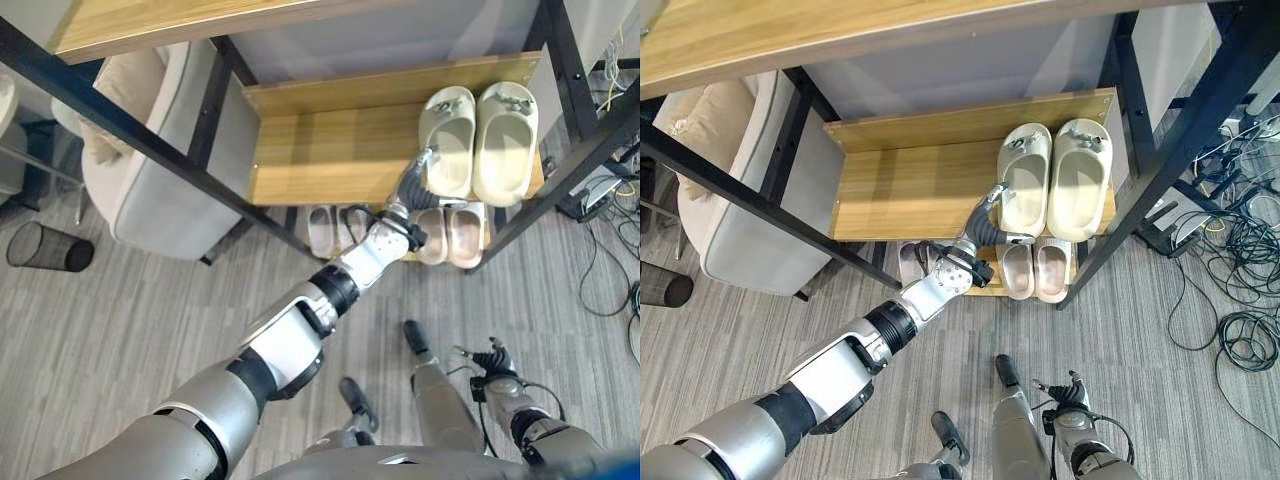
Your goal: Arrange the slippers neatly on the shoe rack.
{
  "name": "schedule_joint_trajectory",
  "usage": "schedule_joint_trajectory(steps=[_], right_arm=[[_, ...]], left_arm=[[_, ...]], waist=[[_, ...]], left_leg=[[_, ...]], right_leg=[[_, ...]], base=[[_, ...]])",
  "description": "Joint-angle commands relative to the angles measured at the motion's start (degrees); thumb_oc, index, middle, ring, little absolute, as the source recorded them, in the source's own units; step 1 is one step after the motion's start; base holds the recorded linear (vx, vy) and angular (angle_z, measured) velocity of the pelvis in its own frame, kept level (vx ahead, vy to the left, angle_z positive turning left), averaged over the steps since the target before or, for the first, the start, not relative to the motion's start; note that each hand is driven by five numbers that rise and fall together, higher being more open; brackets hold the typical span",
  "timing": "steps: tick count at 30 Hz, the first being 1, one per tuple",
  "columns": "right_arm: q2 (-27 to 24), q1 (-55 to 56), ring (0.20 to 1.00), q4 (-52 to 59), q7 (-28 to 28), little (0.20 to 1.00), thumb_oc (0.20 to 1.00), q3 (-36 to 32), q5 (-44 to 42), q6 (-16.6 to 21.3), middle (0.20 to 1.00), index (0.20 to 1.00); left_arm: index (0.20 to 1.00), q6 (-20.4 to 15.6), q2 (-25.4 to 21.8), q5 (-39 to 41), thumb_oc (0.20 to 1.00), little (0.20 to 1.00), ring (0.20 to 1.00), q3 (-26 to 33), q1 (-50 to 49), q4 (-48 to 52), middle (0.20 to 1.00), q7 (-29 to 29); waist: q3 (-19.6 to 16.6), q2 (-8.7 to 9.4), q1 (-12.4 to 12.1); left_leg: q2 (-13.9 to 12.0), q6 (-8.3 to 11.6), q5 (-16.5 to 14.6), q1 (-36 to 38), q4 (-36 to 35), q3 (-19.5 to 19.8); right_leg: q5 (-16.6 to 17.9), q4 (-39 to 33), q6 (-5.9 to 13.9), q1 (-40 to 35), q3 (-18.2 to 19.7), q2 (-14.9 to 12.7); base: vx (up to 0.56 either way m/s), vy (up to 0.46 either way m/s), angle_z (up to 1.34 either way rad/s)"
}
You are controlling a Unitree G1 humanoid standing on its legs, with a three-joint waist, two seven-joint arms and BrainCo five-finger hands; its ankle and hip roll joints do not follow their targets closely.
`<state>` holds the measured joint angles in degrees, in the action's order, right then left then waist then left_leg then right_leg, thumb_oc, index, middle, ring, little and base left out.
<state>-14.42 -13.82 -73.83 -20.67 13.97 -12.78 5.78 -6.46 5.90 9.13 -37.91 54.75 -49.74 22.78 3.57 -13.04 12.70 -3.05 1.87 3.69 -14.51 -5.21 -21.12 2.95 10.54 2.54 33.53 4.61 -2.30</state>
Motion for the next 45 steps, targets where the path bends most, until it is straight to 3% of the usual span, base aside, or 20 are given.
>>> schedule_joint_trajectory(steps=[1, 5, 6, 9, 10, 13, 14, 19, 20, 23, 24, 31, 36, 41, 45], right_arm=[[-0.03, 4.27, 1.0, -4.54, 1.34, 1.0, 1.0, 0.12, -0.31, -0.98, 1.0, 1.0], [1.24, 7.04, 1.0, -4.33, 2.07, 1.0, 1.0, -1.9, 0.45, -1.55, 1.0, 1.0], [2.4, 7.82, 1.0, -3.59, 2.44, 1.0, 1.0, -2.98, 0.97, -1.79, 1.0, 1.0], [2.78, 8.0, 1.0, -3.27, 2.46, 1.0, 1.0, -3.23, 1.12, -1.8, 1.0, 1.0], [4.24, 8.91, 1.0, -2.21, 2.97, 1.0, 1.0, -3.75, 2.14, -2.22, 1.0, 1.0], [4.25, 8.92, 1.0, -2.21, 2.97, 1.0, 1.0, -3.74, 2.14, -2.22, 1.0, 1.0], [5.68, 10.54, 1.0, -1.08, 4.34, 1.0, 1.0, -3.65, 3.25, -2.6, 1.0, 1.0], [5.73, 10.62, 1.0, -1.05, 4.33, 1.0, 1.0, -3.59, 3.25, -2.61, 1.0, 1.0], [7.34, 11.88, 1.0, 0.02, 5.42, 1.0, 1.0, -3.71, 3.92, -2.95, 1.0, 1.0], [8.12, 12.32, 1.0, 0.28, 5.87, 1.0, 1.0, -3.2, 4.37, -3.09, 1.0, 1.0], [8.73, 12.87, 1.0, 0.22, 6.62, 1.0, 1.0, -2.99, 4.57, -3.4, 1.0, 1.0], [9.51, 13.23, 1.0, 0.47, 7.23, 1.0, 1.0, -2.76, 4.75, -3.63, 1.0, 1.0], [10.59, 12.76, 1.0, 1.64, 7.56, 1.0, 1.0, -2.03, 5.17, -3.75, 1.0, 1.0], [10.1, 12.96, 1.0, 3.17, 8.47, 1.0, 1.0, -2.94, 4.84, -3.69, 1.0, 1.0], [9.44, 14.45, 1.0, 4.07, 9.23, 1.0, 1.0, -3.91, 4.47, -4.06, 1.0, 1.0]], left_arm=[[1.0, -4.37, -3.32, -6.13, 1.0, 1.0, 1.0, 3.27, 1.33, 5.7, 1.0, 0.71], [1.0, -5.76, -9.56, -6.92, 1.0, 1.0, 1.0, 3.31, -6.59, 18.32, 1.0, -2.34], [1.0, -6.81, -14.23, -6.67, 1.0, 1.0, 1.0, 4.21, -12.51, 26.54, 1.0, -4.85], [1.0, -7.13, -15.52, -6.52, 1.0, 1.0, 1.0, 4.78, -14.29, 28.75, 1.0, -5.31], [1.0, -7.86, -19.69, -4.74, 1.0, 1.0, 1.0, 6.52, -20.98, 36.36, 1.0, -8.19], [1.0, -7.85, -19.7, -4.73, 1.0, 1.0, 1.0, 6.53, -21.0, 36.38, 1.0, -8.2], [1.0, -8.17, -22.4, -4.11, 1.0, 1.0, 1.0, 8.53, -28.17, 42.35, 1.0, -11.46], [1.0, -8.07, -22.51, -4.08, 1.0, 1.0, 1.0, 8.57, -28.32, 42.52, 1.0, -11.51], [1.0, -7.93, -26.94, 0.1, 1.0, 1.0, 1.0, 11.13, -34.39, 50.39, 1.0, -16.85], [1.0, -7.58, -27.47, 2.4, 1.0, 1.0, 1.0, 12.43, -36.74, 52.37, 1.0, -17.91], [1.0, -7.01, -28.16, 5.6, 1.0, 1.0, 1.0, 13.79, -39.11, 54.51, 1.0, -20.08], [1.0, -5.86, -29.34, 8.66, 1.0, 1.0, 1.0, 15.67, -44.22, 56.68, 1.0, -22.55], [1.0, -3.1, -30.13, 13.11, 1.0, 1.0, 1.0, 19.14, -52.08, 54.39, 1.0, -23.85], [1.0, -1.91, -32.04, 4.53, 1.0, 1.0, 1.0, 28.79, -63.45, 45.5, 1.0, -21.16], [1.0, -0.1, -30.58, 5.77, 1.0, 1.0, 1.0, 34.08, -67.83, 39.0, 1.0, -20.49]], waist=[[-0.27, 0.87, 0.64], [-1.66, 2.23, -0.7], [-2.71, 3.06, -1.72], [-2.91, 3.34, -1.99], [-4.2, 4.44, -3.04], [-4.19, 4.45, -3.02], [-5.49, 6.18, -4.36], [-5.47, 6.23, -4.24], [-6.86, 8.65, -6.53], [-7.1, 9.58, -7.08], [-7.32, 10.71, -8.15], [-7.35, 12.23, -9.59], [-7.17, 14.32, -11.64], [-6.94, 16.38, -13.28], [-6.94, 16.91, -13.72]], left_leg=[[-5.39, 5.02, 1.4, 2.59, 0.21, 9.95], [-5.03, 4.76, 0.63, 5.22, 0.21, 10.27], [-4.78, 4.57, 0.07, 6.75, 0.21, 10.51], [-4.68, 4.51, -0.09, 7.33, 0.21, 10.58], [-4.24, 4.31, -0.81, 9.37, 0.21, 10.95], [-4.24, 4.31, -0.81, 9.39, 0.21, 10.96], [-3.6, 4.09, -1.78, 11.85, 0.21, 11.66], [-3.57, 4.08, -1.77, 11.92, 0.21, 11.73], [-2.89, 3.85, -2.87, 14.0, 0.21, 13.33], [-2.72, 3.79, -3.18, 14.52, 0.21, 13.88], [-2.4, 3.62, -3.6, 14.74, 0.21, 14.36], [-2.01, 3.36, -3.8, 15.13, 0.21, 15.27], [-1.7, 3.01, -4.01, 15.07, 0.21, 16.02], [-1.61, 2.68, -4.15, 15.59, 0.21, 16.52], [-1.5, 2.44, -4.37, 16.19, 0.21, 16.64]], right_leg=[[1.31, -8.63, 4.43, -9.55, -6.36, -3.05], [0.91, -9.3, 4.69, -13.27, -7.52, -3.32], [0.94, -10.0, 4.91, -15.52, -8.17, -3.63], [0.95, -10.23, 4.99, -16.32, -8.34, -3.69], [1.04, -11.17, 5.27, -19.32, -9.4, -3.88], [1.05, -11.18, 5.27, -19.35, -9.41, -3.88], [1.13, -12.27, 5.58, -23.15, -10.94, -3.9], [1.16, -12.37, 5.6, -23.31, -11.01, -3.93], [1.33, -13.44, 6.16, -27.08, -13.31, -4.37], [1.59, -14.04, 6.38, -28.18, -14.11, -4.56], [2.2, -14.79, 6.7, -28.97, -14.88, -4.87], [2.4, -14.93, 6.96, -30.09, -15.79, -5.2], [3.17, -15.54, 7.39, -30.48, -16.73, -5.41], [3.21, -15.54, 7.33, -31.57, -17.02, -5.44], [3.13, -15.54, 7.23, -32.1, -17.08, -5.38]], base=[[0.01, -0.066, 0.08], [0.01, -0.037, 0.27], [0.04, -0.017, 0.04], [0.03, 0.005, 0.11], [0.05, 0.022, 0.05], [0.03, 0.036, -0.03], [0.03, 0.086, 0.24], [0.01, 0.048, 0.1], [-0.01, 0.199, -0.05], [-0.03, 0.117, 0.35], [-0.05, 0.089, 0.24], [-0.04, 0.064, 0.09], [-0.05, 0.068, 0.12], [0.0, 0.046, 0.05], [0.01, 0.038, 0.05]])
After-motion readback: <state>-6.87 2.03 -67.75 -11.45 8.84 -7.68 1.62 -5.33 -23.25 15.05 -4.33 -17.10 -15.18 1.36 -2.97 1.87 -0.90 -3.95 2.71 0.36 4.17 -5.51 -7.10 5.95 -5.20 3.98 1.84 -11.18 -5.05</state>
